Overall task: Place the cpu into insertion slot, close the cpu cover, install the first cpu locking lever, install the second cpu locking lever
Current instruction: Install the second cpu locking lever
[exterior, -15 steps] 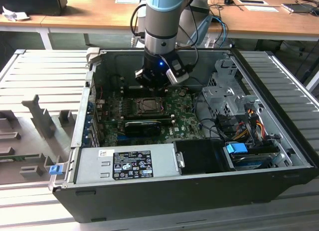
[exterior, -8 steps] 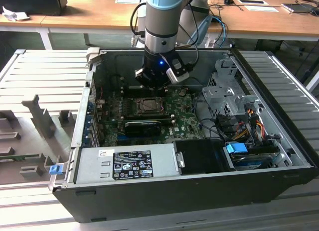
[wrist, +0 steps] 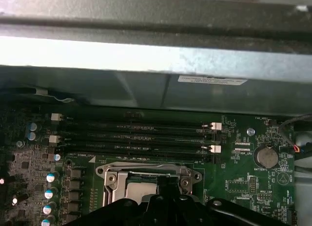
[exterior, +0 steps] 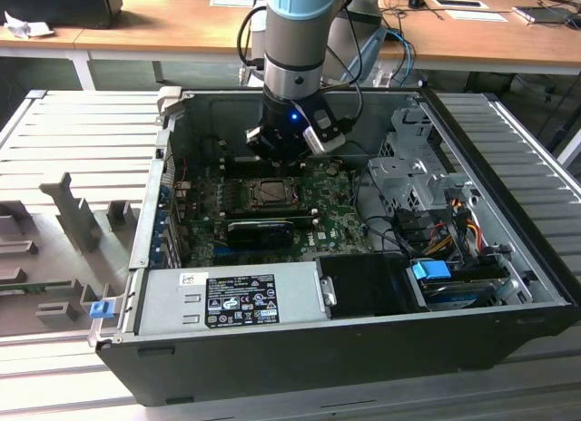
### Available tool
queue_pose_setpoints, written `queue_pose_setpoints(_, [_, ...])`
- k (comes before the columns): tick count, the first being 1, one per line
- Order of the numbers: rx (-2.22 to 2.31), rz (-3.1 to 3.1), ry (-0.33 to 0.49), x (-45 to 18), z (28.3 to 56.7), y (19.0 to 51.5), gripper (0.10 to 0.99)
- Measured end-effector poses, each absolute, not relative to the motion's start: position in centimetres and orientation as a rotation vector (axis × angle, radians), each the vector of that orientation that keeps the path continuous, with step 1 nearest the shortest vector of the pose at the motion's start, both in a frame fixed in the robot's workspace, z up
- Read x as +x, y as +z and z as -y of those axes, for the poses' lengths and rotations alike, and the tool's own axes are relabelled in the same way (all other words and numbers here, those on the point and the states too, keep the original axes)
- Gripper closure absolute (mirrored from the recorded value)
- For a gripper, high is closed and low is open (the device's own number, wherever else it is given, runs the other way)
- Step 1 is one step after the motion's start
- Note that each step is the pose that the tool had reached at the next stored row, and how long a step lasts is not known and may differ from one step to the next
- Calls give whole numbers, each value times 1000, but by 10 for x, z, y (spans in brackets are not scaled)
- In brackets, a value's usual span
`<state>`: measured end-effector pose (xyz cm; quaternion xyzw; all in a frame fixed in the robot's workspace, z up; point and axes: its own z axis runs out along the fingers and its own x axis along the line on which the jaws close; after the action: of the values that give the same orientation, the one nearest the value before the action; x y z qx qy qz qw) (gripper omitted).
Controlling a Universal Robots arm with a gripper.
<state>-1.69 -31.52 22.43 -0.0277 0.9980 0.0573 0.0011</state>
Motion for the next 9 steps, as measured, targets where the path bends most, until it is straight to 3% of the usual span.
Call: queue_pose_setpoints(9, [-87,-3133,180,-17,317,227,980])
